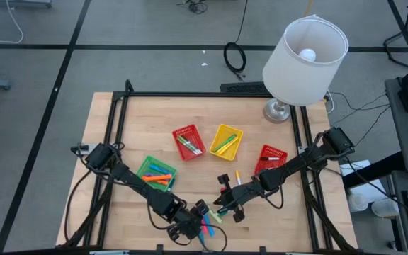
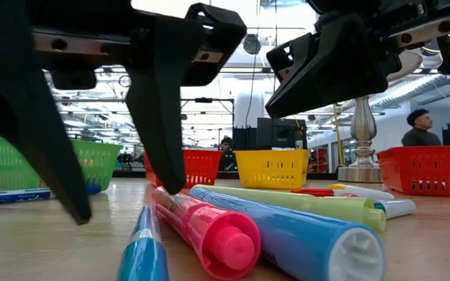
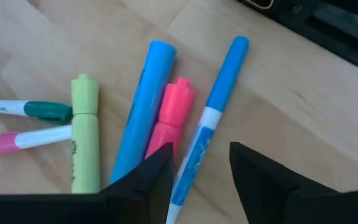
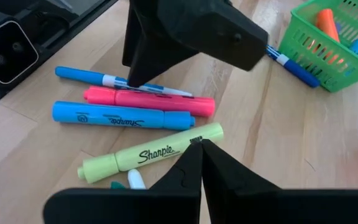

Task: Pick & Place Markers
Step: Put the light blue marker into the left red bin

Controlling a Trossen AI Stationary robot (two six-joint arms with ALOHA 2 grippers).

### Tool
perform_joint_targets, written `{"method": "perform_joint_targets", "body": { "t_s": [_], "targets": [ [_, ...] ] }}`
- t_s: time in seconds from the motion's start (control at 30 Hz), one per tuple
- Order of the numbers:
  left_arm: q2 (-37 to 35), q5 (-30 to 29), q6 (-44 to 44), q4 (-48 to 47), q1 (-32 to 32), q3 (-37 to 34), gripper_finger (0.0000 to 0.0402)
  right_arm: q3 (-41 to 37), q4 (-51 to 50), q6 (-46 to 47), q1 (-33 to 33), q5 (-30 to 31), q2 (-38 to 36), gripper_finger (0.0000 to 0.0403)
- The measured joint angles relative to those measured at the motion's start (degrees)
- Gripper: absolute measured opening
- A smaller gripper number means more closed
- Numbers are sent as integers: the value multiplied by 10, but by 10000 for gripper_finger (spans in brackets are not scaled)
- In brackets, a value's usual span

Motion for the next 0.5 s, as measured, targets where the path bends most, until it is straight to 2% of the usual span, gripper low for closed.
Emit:
{"method": "perform_joint_targets", "body": {
  "t_s": [0.17,0.5],
  "targets": [
    [0,5,16,-9,9,0,160,0,-2,0,0,0,0,0],
    [11,24,31,-22,15,0,118,0,-9,-1,0,0,0,0]
  ]
}}
